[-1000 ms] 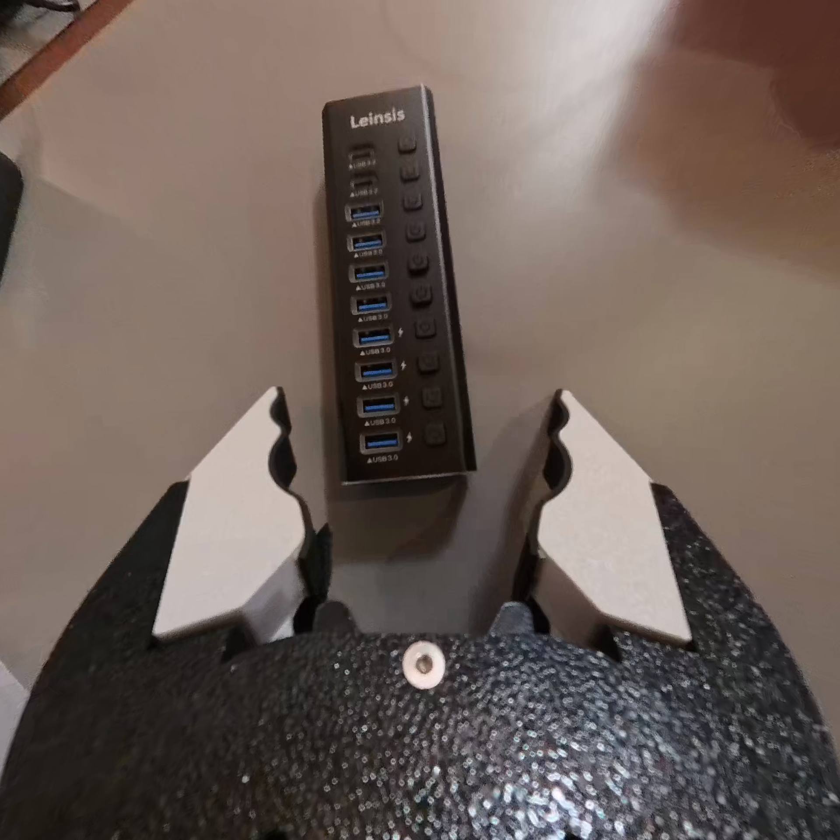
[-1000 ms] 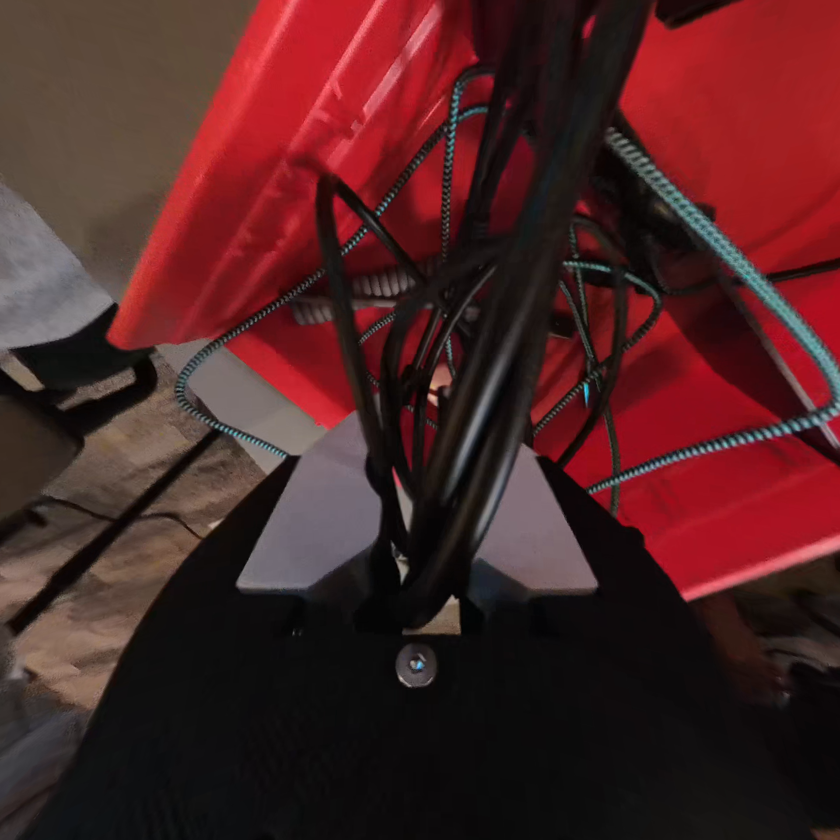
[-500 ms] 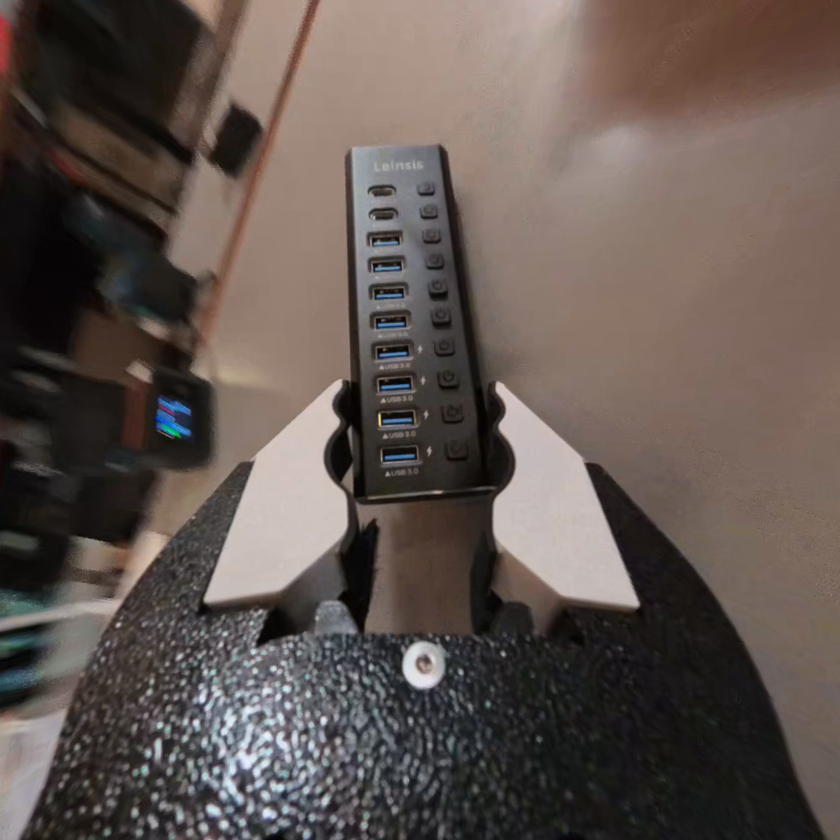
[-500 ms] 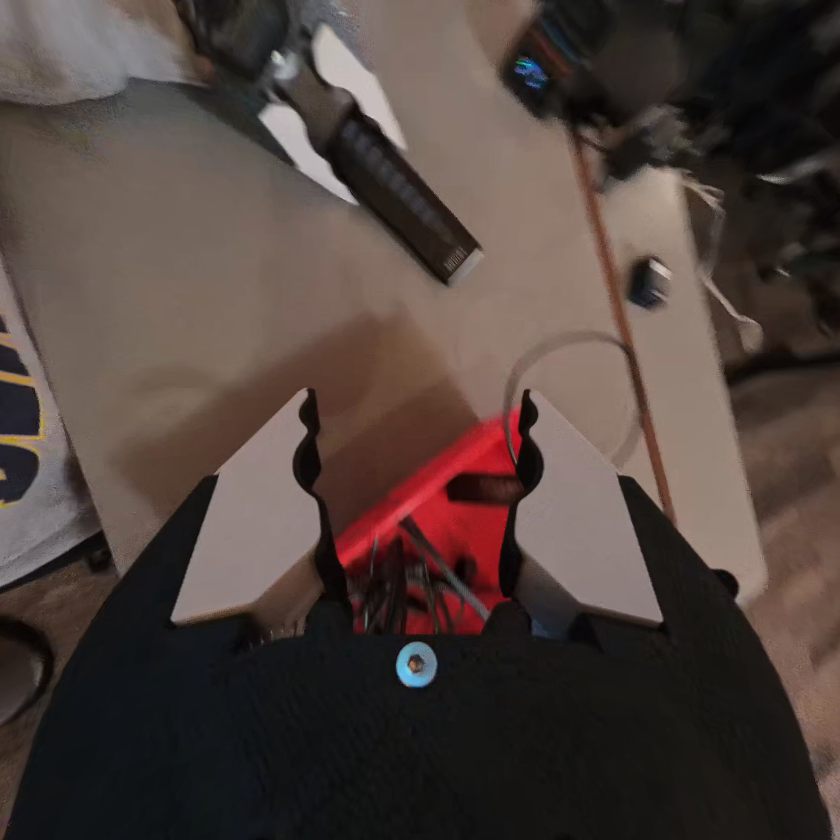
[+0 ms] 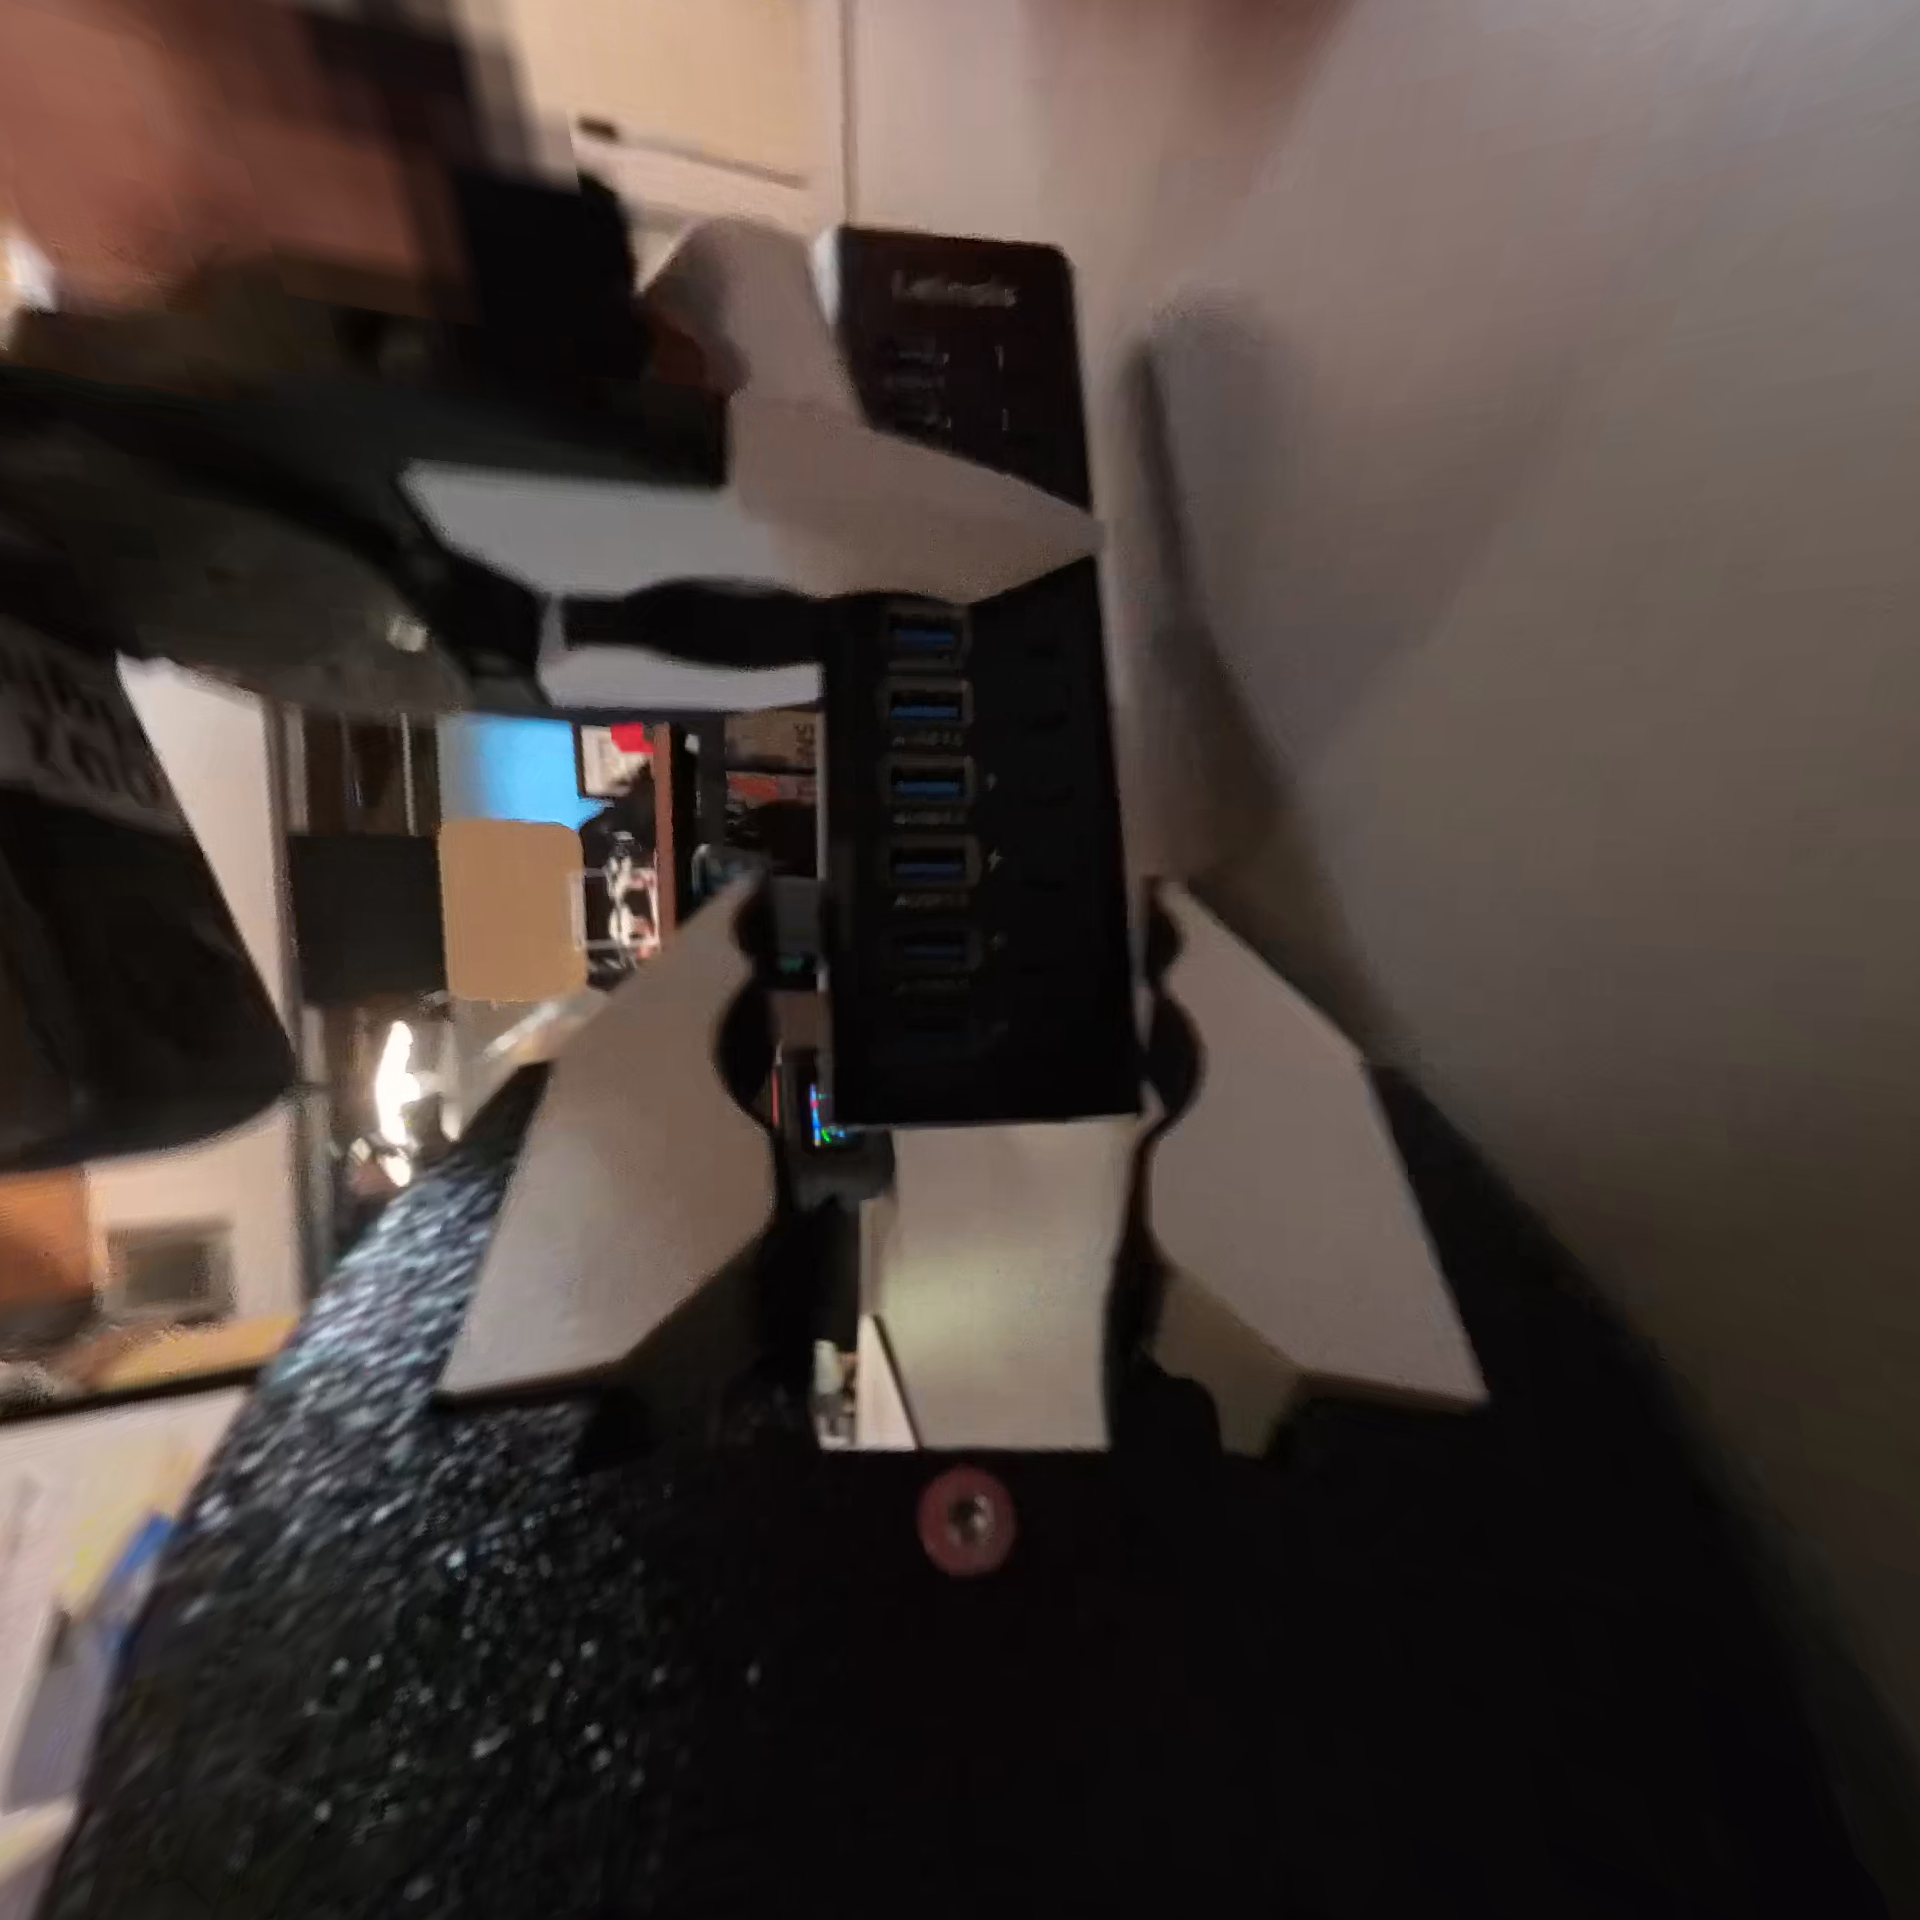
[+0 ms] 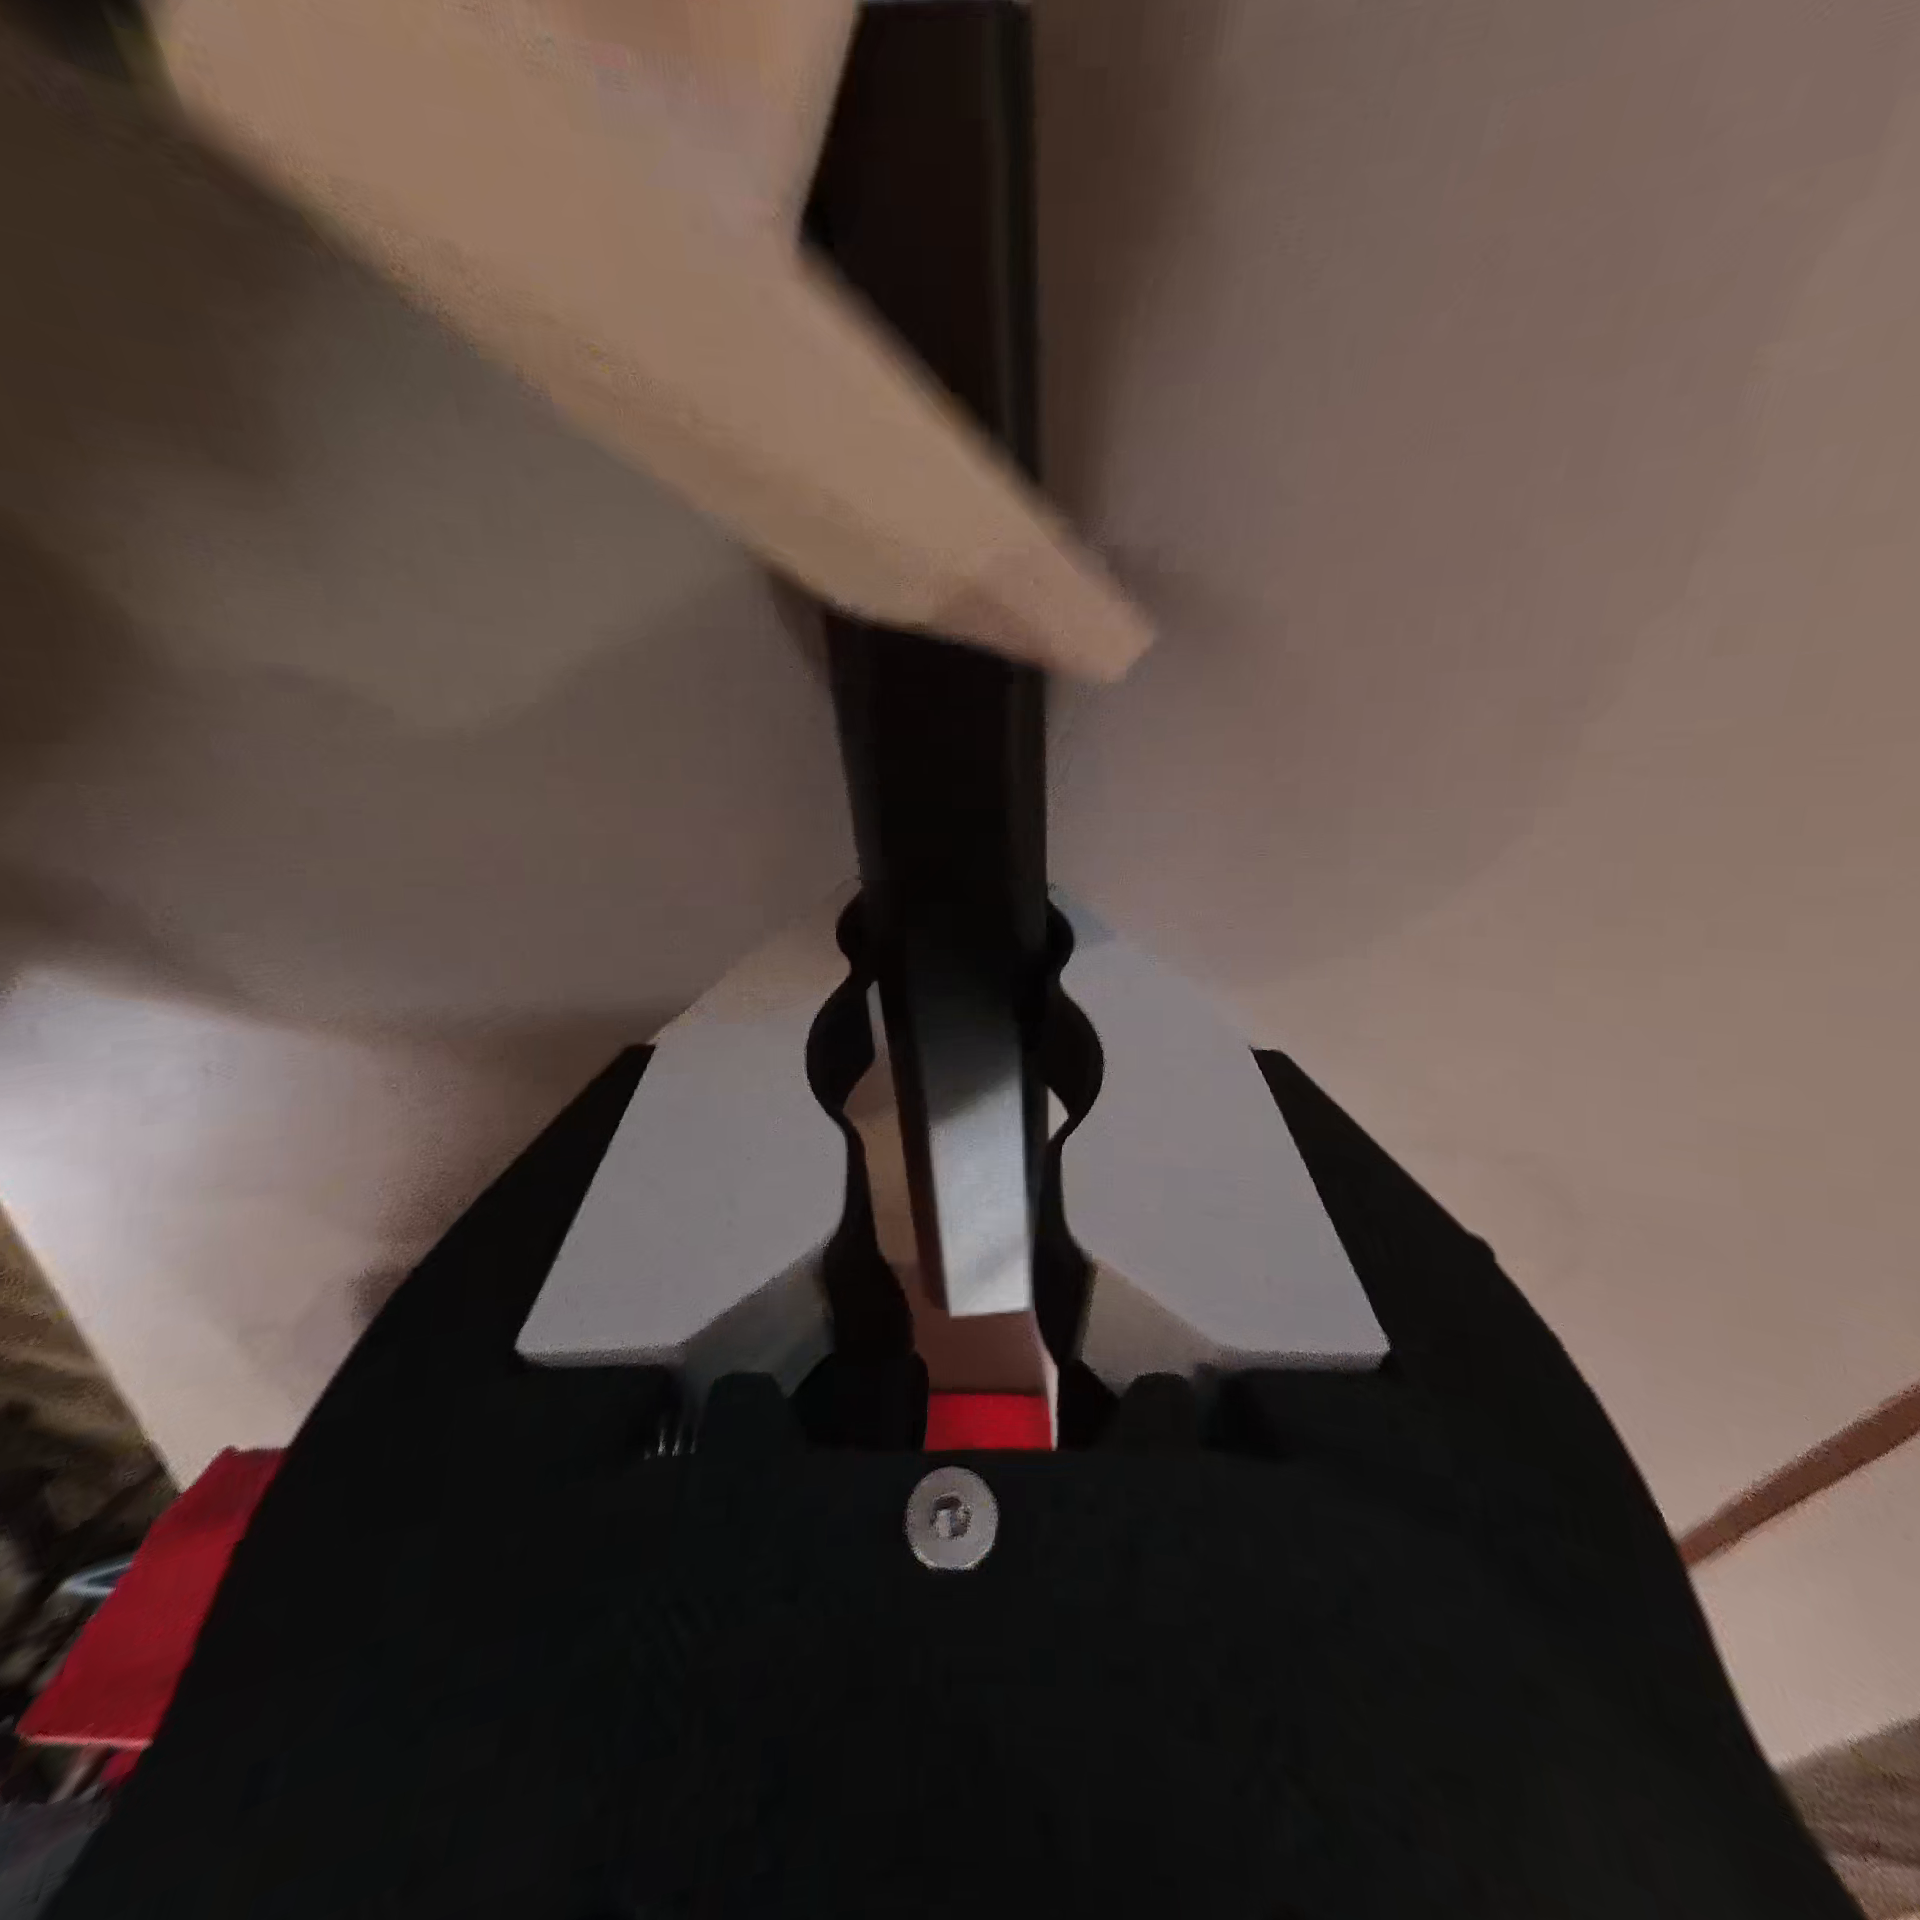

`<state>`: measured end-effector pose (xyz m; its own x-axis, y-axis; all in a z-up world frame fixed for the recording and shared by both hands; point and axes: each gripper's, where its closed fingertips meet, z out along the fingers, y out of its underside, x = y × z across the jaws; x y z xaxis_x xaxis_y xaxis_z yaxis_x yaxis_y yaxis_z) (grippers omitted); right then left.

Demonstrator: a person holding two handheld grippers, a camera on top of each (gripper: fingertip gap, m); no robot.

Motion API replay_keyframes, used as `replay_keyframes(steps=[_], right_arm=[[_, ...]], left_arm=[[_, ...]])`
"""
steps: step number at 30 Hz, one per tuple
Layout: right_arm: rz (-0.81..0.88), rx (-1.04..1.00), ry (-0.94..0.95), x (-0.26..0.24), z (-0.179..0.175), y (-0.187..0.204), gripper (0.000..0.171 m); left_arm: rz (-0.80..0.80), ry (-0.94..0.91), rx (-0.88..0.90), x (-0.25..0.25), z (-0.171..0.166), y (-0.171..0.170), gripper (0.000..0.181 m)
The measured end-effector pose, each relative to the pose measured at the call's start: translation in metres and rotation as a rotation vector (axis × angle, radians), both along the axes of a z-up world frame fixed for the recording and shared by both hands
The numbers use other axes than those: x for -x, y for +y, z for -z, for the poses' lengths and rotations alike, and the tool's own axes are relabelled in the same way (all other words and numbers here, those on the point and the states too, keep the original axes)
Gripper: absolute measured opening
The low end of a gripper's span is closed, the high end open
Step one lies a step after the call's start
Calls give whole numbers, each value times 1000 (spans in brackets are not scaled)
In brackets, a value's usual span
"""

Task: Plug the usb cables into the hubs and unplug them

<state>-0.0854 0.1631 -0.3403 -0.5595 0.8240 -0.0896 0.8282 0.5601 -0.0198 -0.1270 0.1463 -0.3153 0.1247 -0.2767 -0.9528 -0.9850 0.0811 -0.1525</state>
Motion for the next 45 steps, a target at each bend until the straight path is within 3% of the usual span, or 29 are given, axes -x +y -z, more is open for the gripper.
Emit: replay_keyframes(steps=[2, 7, 11, 13, 16, 23, 26, 27, 31, 33, 35, 37, 40, 43, 45], right_arm=[[-9, -42, 55, -6, -21, 2, 25], [88, -175, 262, -61, -130, 26, 25], [257, -415, 238, -157, -188, 90, 25], [337, -497, 119, -209, -183, 119, 25], [385, -522, -57, -266, -143, 145, 25], [457, -388, -6, -288, -60, 156, 28], [580, -393, 85, -290, -56, 159, 80], [623, -417, 147, -290, -63, 161, 90], [844, -521, 535, -305, -122, 155, 100], [979, -566, 637, -343, -138, 144, 100], [1118, -556, 647, -387, -130, 131, 87], [1224, -456, 591, -418, -101, 118, 78], [1308, -317, 469, -442, -54, 103, 71], [1306, -204, 485, -433, -36, 91, 41], [1301, -199, 501, -427, -32, 90, 28]], left_arm=[[-30, -184, -34, 3, -26, -4, 99], [-41, -510, -69, 18, -71, -22, 97], [-55, -612, -49, 21, -81, -26, 97], [-38, -660, -30, 13, -84, -29, 97], [-37, -710, -1, 4, -89, -32, 97], [-44, -870, 98, -16, -99, -54, 104], [-82, -933, 113, -19, -113, -73, 119], [-111, -936, 92, -15, -120, -83, 122], [-388, -885, -117, 47, -141, -129, 119], [-604, -892, -109, 88, -124, -151, 123], [-809, -942, 2, 119, -89, -167, 136], [-926, -1018, 123, 135, -56, -173, 137], [-1071, -1031, 272, 151, -18, -182, 115], [-1053, -1043, 373, 148, 0, -181, 50], [-1074, -968, 340, 157, 0, -182, 25]])
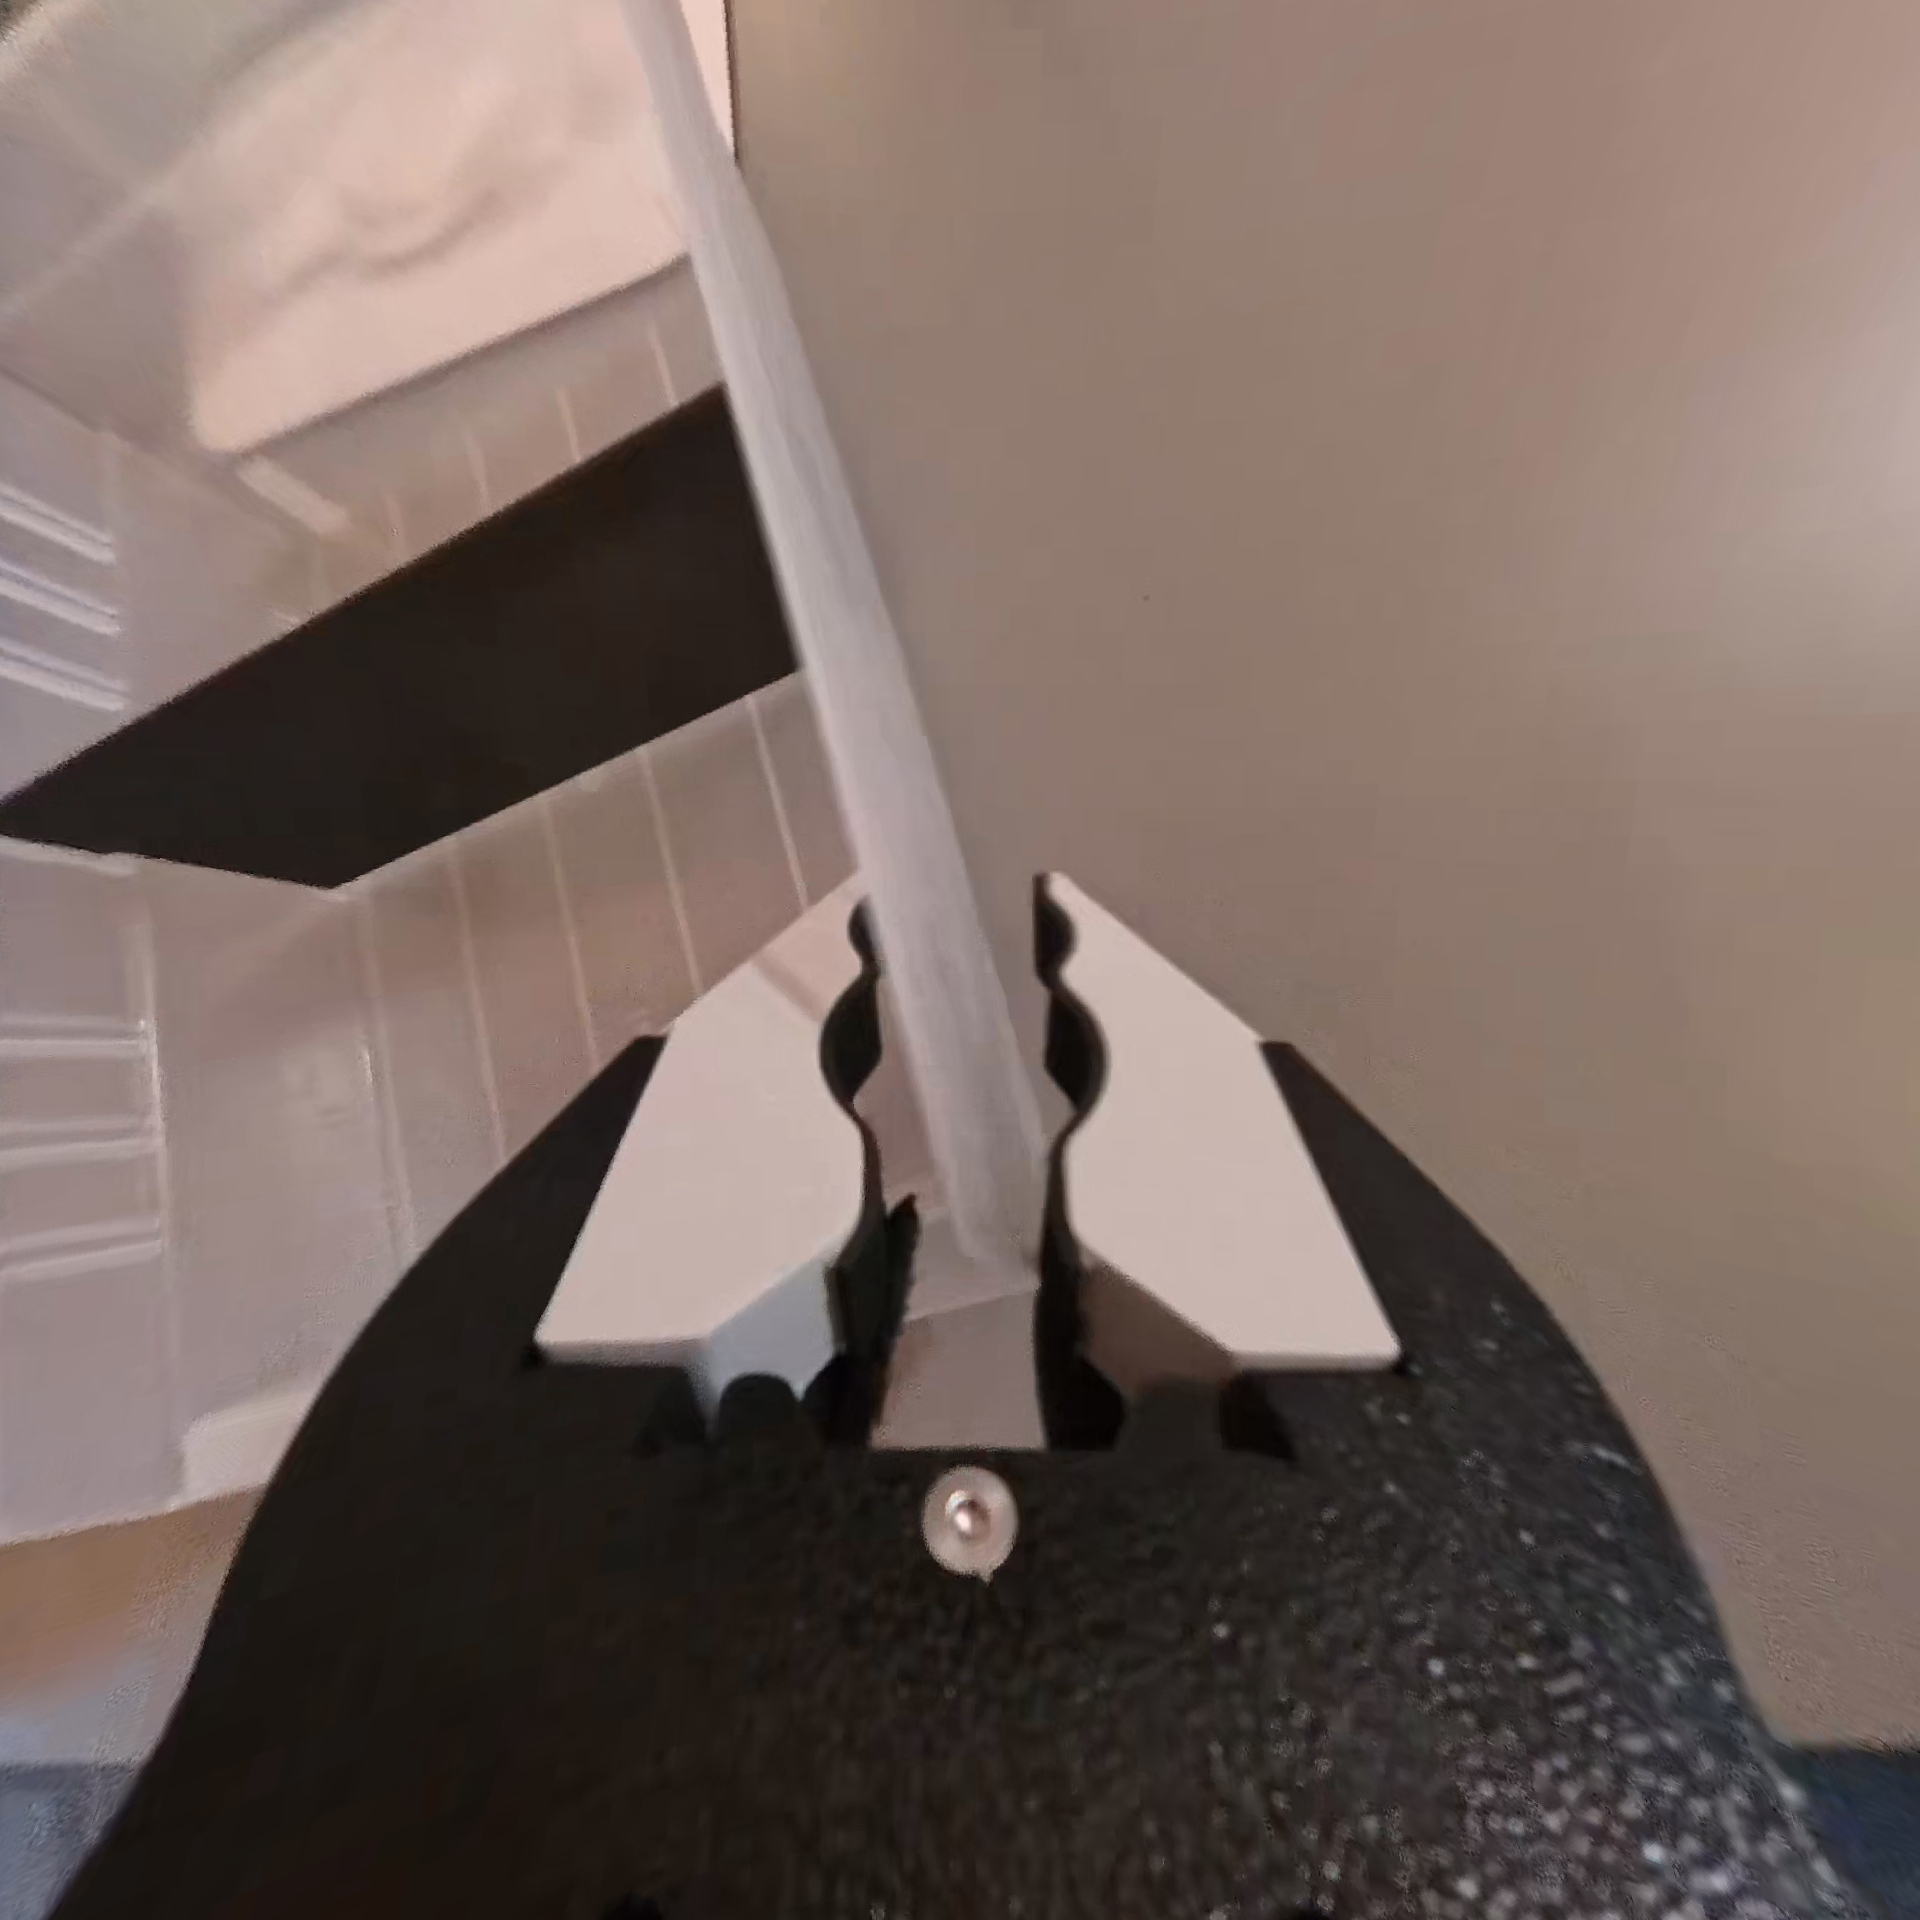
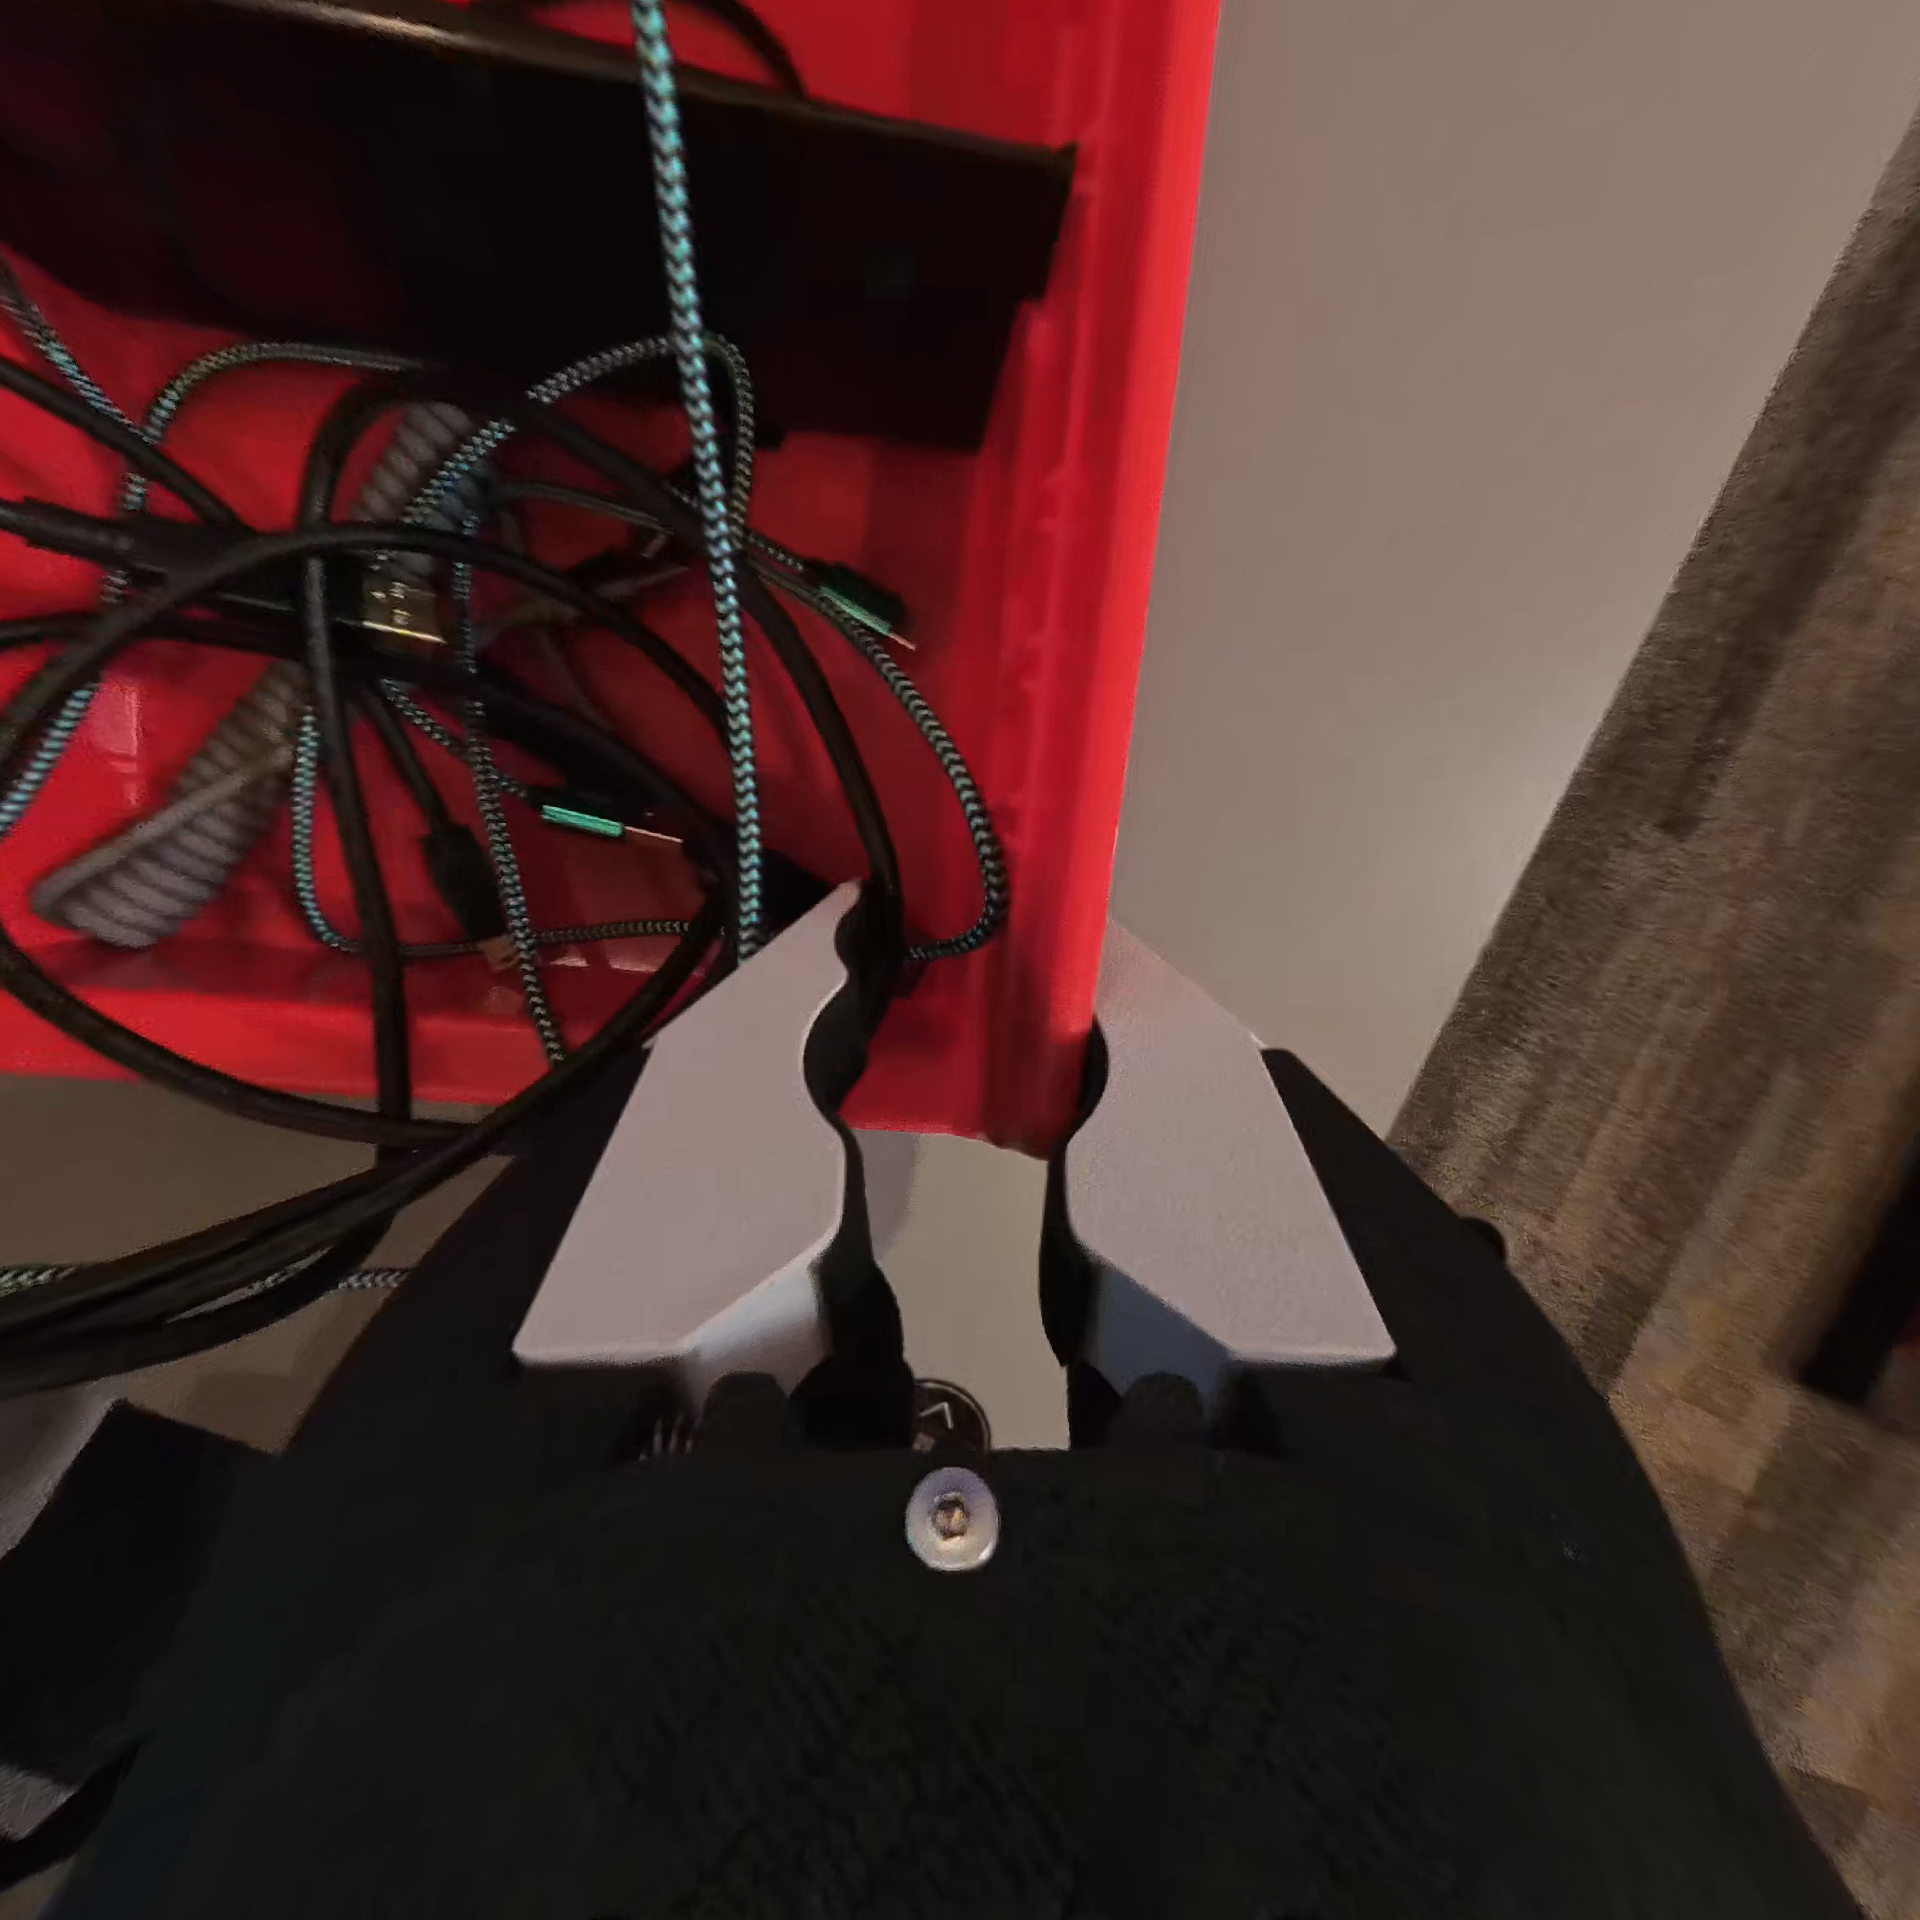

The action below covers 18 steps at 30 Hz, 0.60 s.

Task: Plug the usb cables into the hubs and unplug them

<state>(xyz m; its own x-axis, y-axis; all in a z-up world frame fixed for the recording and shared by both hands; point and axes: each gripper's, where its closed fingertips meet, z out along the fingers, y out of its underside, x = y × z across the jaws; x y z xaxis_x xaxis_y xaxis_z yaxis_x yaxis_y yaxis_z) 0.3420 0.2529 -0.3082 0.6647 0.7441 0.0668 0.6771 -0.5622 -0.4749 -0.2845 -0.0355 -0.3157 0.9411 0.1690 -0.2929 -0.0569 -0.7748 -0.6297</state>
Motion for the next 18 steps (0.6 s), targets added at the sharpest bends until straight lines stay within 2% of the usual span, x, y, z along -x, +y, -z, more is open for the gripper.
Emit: replay_keyframes(steps=[4, 9, 14, 18], right_arm=[[-10, -32, 19, 6, -4, -4, 14], [-68, -92, 61, 39, -4, -23, 12], [-166, -111, 101, 111, -4, -55, 15], [-234, -164, 63, 173, -3, -75, 18]], left_arm=[[-30, 59, -23, 13, -5, -11, 2], [37, 108, -111, 2, -16, -30, 2], [40, 158, -199, -15, -59, -57, 2], [53, 184, -263, -27, -89, -72, 2]])
